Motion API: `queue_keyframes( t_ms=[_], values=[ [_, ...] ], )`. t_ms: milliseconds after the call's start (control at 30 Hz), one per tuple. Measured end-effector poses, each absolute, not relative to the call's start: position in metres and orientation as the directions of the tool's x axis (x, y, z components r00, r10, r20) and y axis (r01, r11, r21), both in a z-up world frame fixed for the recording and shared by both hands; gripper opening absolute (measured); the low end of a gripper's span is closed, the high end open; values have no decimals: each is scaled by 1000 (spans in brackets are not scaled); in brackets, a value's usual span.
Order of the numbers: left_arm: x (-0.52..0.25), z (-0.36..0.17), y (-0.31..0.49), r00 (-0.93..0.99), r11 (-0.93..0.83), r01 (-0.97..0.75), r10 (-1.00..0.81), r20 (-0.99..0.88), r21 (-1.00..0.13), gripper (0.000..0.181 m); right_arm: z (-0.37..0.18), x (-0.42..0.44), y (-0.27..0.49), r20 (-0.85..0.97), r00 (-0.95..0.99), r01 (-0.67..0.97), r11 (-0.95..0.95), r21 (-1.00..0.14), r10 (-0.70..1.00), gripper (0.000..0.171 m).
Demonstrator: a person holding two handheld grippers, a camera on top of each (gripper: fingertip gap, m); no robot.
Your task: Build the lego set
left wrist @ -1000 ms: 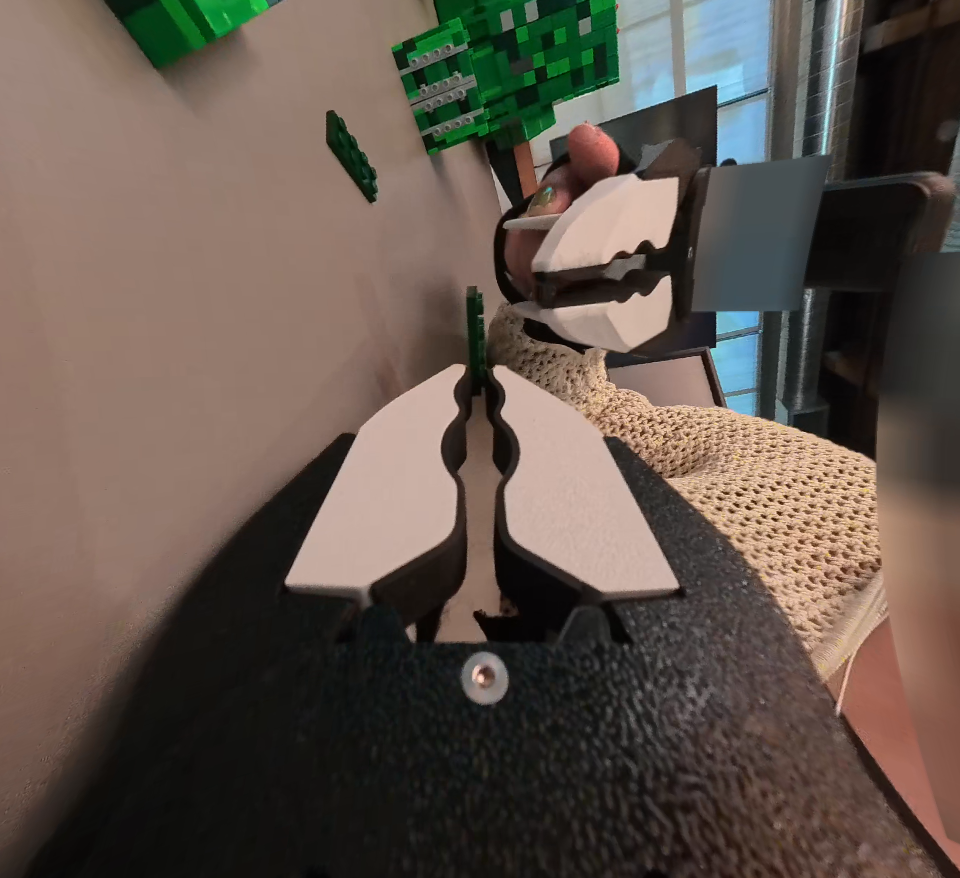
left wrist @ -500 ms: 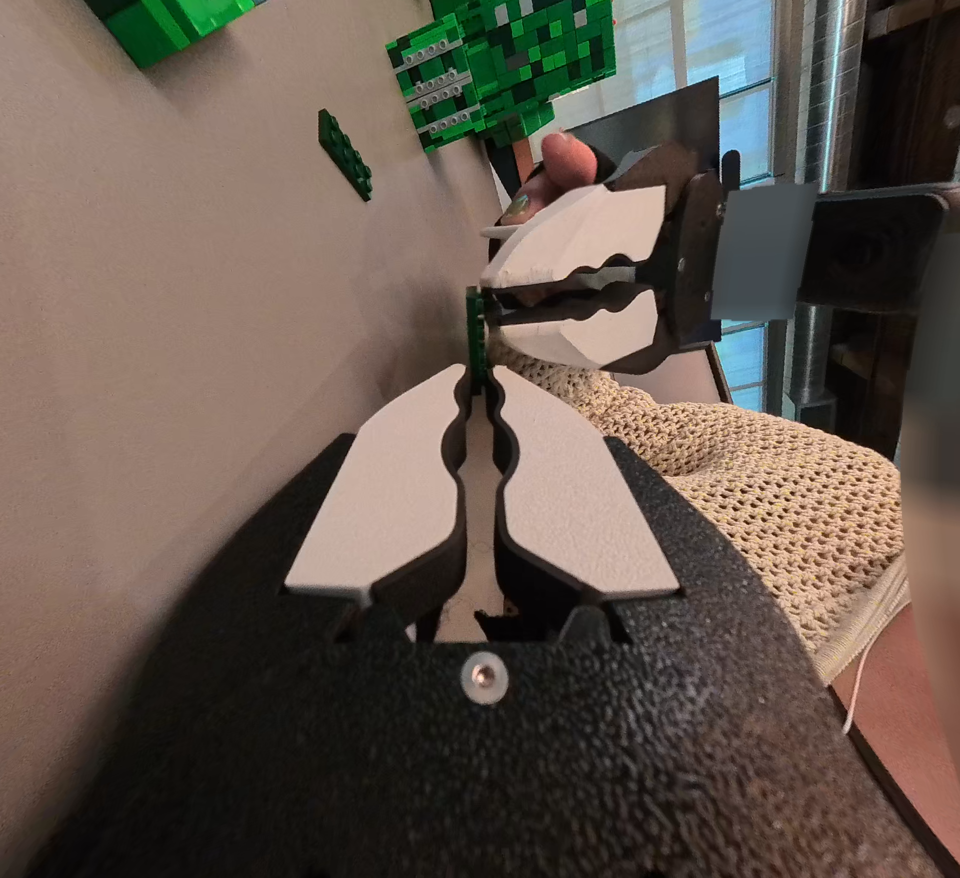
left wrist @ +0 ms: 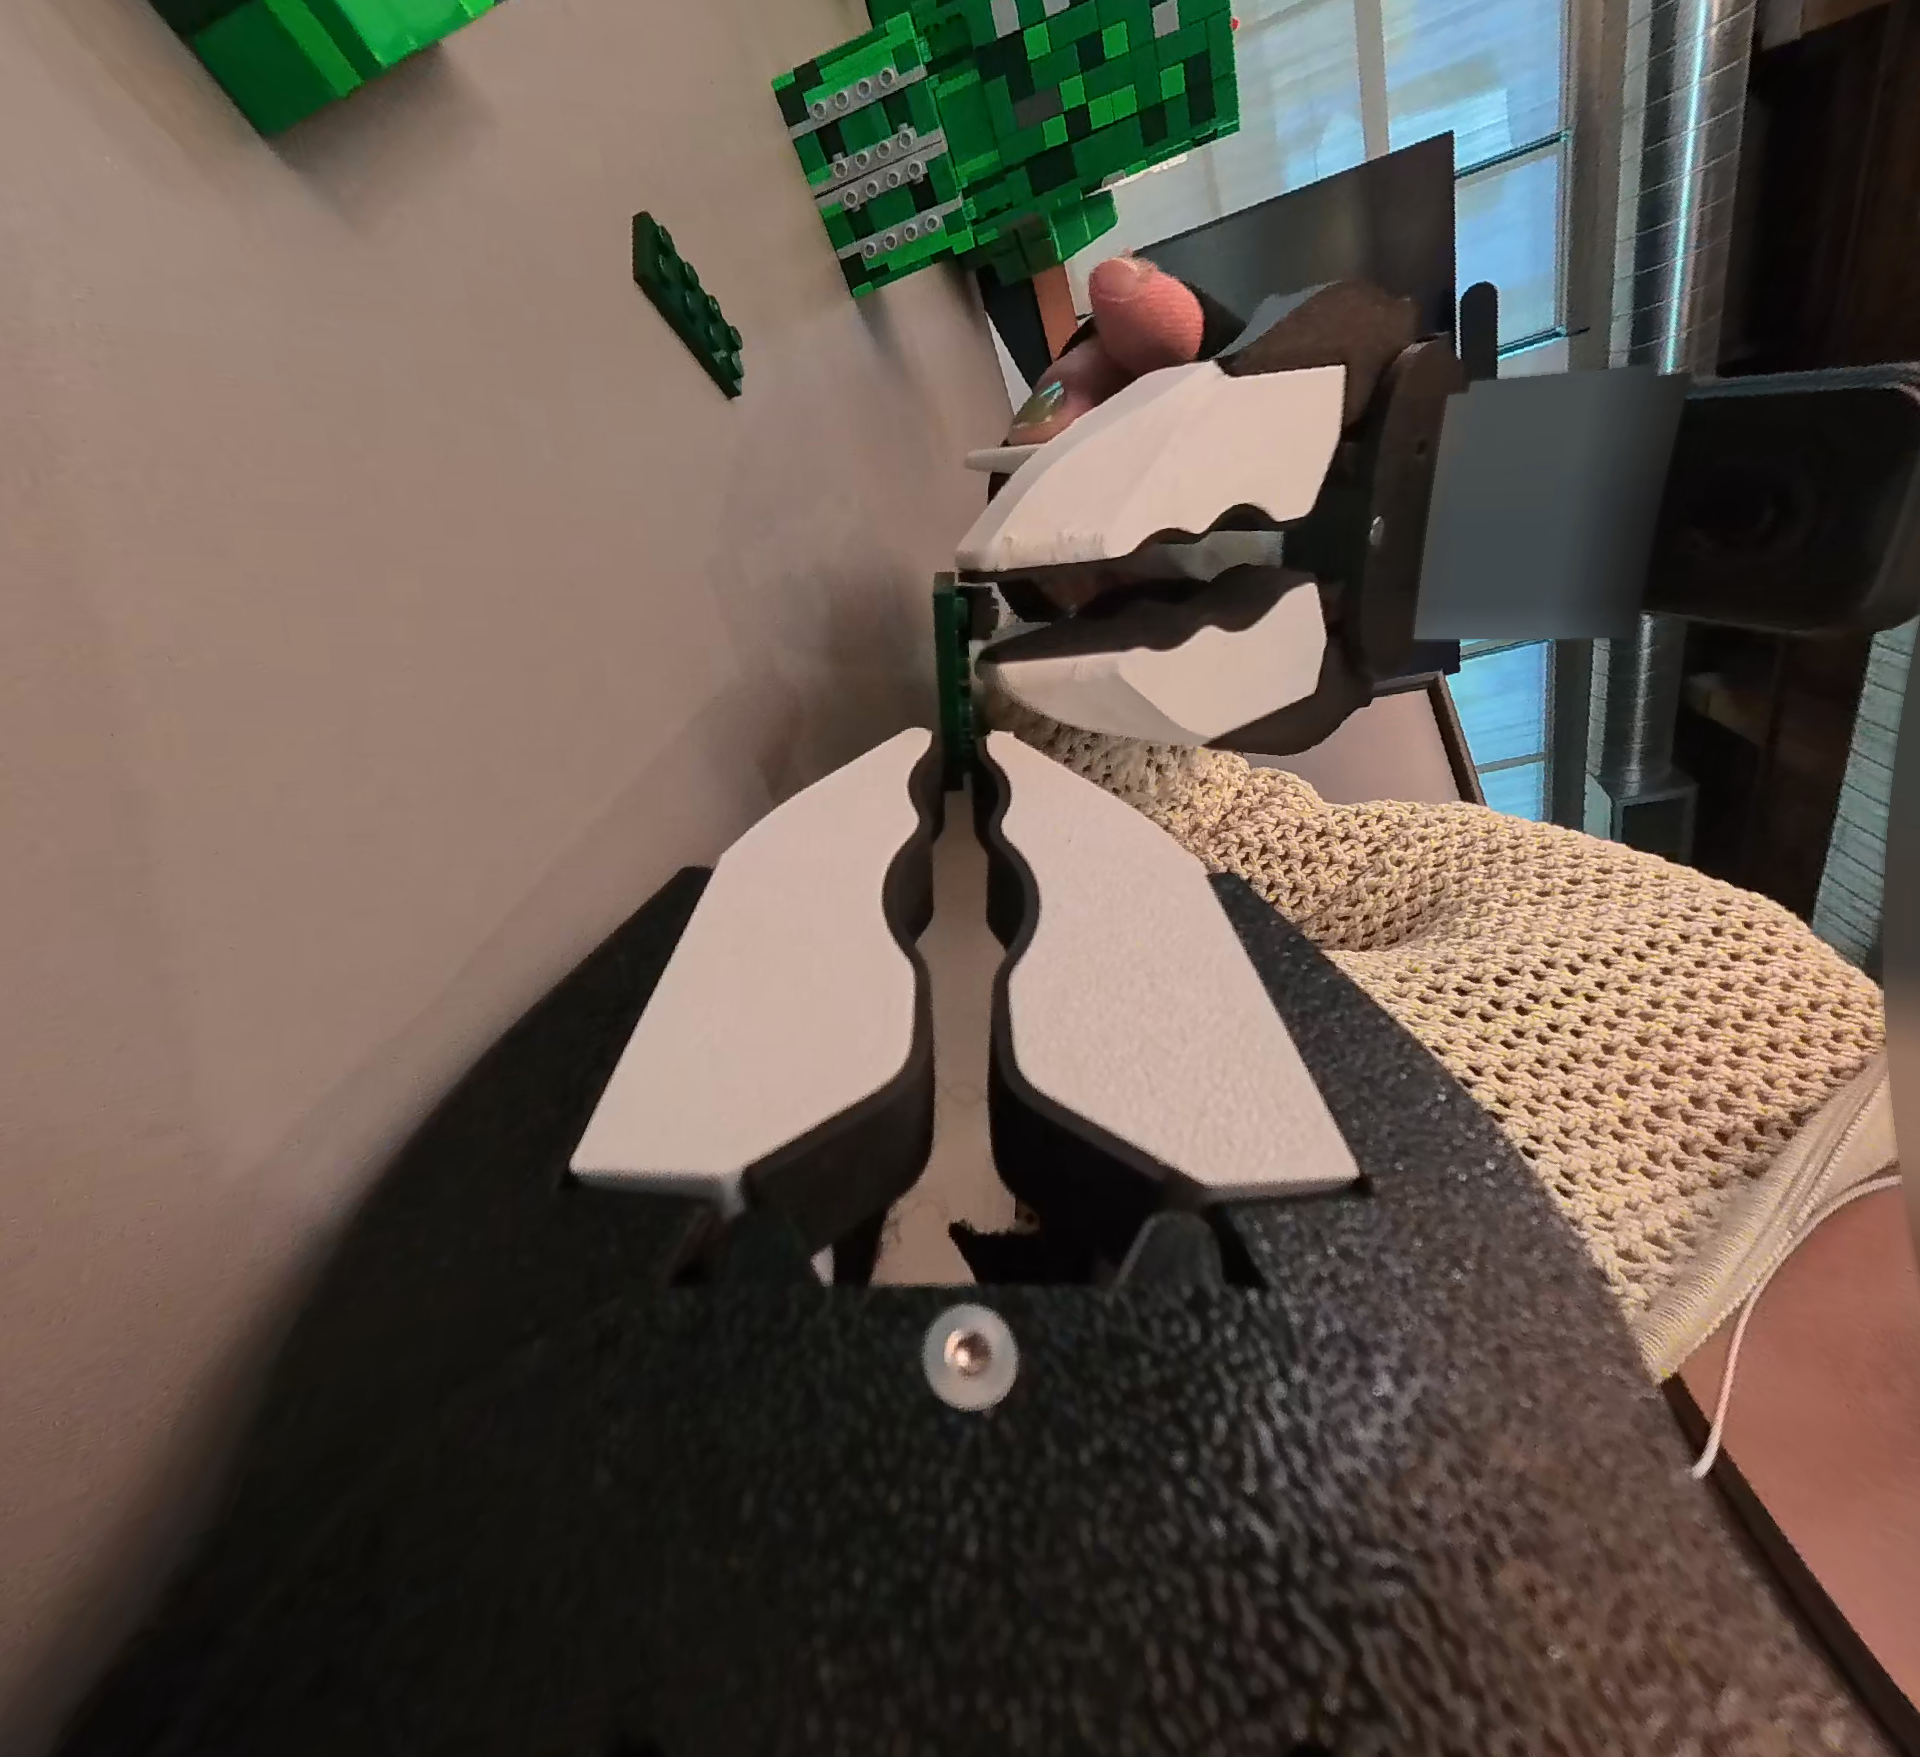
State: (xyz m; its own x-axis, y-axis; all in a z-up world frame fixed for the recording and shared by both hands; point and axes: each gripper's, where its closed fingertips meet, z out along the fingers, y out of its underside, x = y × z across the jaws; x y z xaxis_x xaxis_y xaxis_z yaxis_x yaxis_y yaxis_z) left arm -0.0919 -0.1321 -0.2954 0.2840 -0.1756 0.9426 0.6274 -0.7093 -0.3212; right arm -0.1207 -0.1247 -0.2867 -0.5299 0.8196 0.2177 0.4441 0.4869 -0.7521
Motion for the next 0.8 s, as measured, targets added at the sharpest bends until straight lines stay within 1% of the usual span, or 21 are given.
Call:
queue_keyframes(
  t_ms=[167, 233, 300, 367, 400, 467, 533, 600, 800],
  values=[
    [-92, -295, -132, 283, -709, 627, -177, 943, -322, 4, -284, -120, -123, 214, -528, 438, 479, -761, 822, 13],
    [-92, -295, -132, 283, -710, 626, -179, 942, -323, 4, -277, -119, -120, 186, -517, 425, 439, -791, 835, 16],
    [-91, -294, -133, 283, -712, 621, -187, 941, -328, 4, -266, -119, -116, 74, -491, 417, 309, -855, 868, 19],
    [-89, -293, -134, 293, -716, 607, -201, 935, -344, 4, -258, -119, -114, -142, -474, 429, 87, -899, 869, 26],
    [-87, -293, -135, 297, -720, 598, -209, 932, -352, 4, -257, -118, -113, -276, -464, 459, -38, -888, 842, 31],
    [-85, -292, -136, 296, -727, 584, -221, 929, -360, 4, -261, -116, -112, -528, -428, 533, -267, -803, 733, 35],
    [-84, -291, -137, 291, -729, 581, -229, 929, -362, 4, -268, -115, -112, -677, -386, 587, -400, -704, 626, 35],
    [-84, -290, -138, 287, -729, 579, -237, 928, -366, 4, -275, -111, -117, -737, -370, 628, -431, -647, 566, 33],
    [-81, -288, -140, 282, -735, 563, -258, 924, -377, 4, -278, -109, -134, -829, -361, 694, -470, -545, 428, 26]
  ],
)
